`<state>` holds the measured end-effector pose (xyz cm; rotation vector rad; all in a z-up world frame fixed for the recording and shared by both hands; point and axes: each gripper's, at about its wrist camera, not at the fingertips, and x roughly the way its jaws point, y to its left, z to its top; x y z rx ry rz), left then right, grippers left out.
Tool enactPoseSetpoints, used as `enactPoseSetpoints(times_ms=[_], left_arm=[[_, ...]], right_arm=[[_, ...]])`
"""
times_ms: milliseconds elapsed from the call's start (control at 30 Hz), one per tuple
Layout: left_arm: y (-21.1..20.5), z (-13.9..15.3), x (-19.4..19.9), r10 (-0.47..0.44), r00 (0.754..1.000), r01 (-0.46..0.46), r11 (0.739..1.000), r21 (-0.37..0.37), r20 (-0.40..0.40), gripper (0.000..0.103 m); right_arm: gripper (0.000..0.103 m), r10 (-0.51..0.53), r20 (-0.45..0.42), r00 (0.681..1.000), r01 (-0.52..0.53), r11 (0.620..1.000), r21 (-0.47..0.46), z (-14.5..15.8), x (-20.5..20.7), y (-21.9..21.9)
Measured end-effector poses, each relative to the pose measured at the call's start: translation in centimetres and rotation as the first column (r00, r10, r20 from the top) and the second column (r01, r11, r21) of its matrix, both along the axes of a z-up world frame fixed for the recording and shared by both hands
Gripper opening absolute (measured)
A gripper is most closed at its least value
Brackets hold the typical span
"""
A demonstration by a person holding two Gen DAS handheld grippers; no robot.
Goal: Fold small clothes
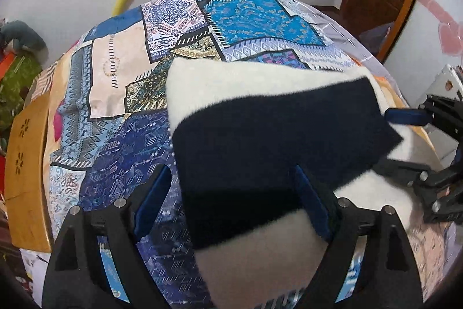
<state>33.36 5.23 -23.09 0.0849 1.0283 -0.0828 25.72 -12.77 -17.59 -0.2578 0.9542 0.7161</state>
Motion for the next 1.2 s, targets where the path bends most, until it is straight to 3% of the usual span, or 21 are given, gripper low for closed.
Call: enactPoseSetpoints(times_ms=[100, 167, 233, 467, 600, 700, 933, 1200], left_arm=[[0.1, 0.3, -1.1, 0.000, 1.000, 0.000, 0.999, 0.032, 0.012, 0.094], [0.3, 0.4, -1.9, -0.001, 1.000, 0.000, 0.999, 0.041, 0.017, 0.094], [0.5, 0.6, -2.7, 0.004, 1.000, -0.005, 0.999, 0.050, 0.019, 0.094], [1.9, 1.4, -4.1, 0.048, 0.999, -0.048, 0.999, 0.009, 0.025, 0.095], [3.4, 1.1, -3.9, 0.106, 0.994, -0.106, 0.992, -0.068, -0.011, 0.098], [4.2, 0.3, -3.3, 0.141, 0.988, -0.148, 0.978, -0.144, -0.058, 0.099], [5.3, -1.7, -1.7, 0.174, 0.972, -0.216, 0.926, -0.308, -0.160, 0.099], [5.6, -3.5, 0.4, 0.165, 0.958, -0.255, 0.862, -0.438, -0.233, 0.099]], right_arm=[[0.062, -0.010, 0.003, 1.000, 0.010, 1.000, -0.001, 0.2, -0.9, -0.8], [0.073, -0.024, 0.006, 1.000, 0.024, 1.000, -0.006, 0.3, -1.2, -1.3], [0.075, -0.038, -0.004, 0.999, 0.038, 0.999, -0.003, 0.3, -1.3, -1.8], [0.080, -0.097, -0.046, 0.994, 0.099, 0.994, 0.045, 0.6, -1.4, -4.0], [0.087, -0.117, -0.051, 0.992, 0.121, 0.990, 0.067, 0.5, -1.3, -4.6], [0.088, -0.145, -0.119, 0.982, 0.158, 0.981, 0.109, -0.5, -0.5, -5.1], [0.093, -0.176, -0.353, 0.919, 0.269, 0.935, 0.232, -3.7, 2.1, -6.1], [0.094, -0.144, -0.503, 0.852, 0.331, 0.893, 0.305, -6.2, 3.6, -5.9]])
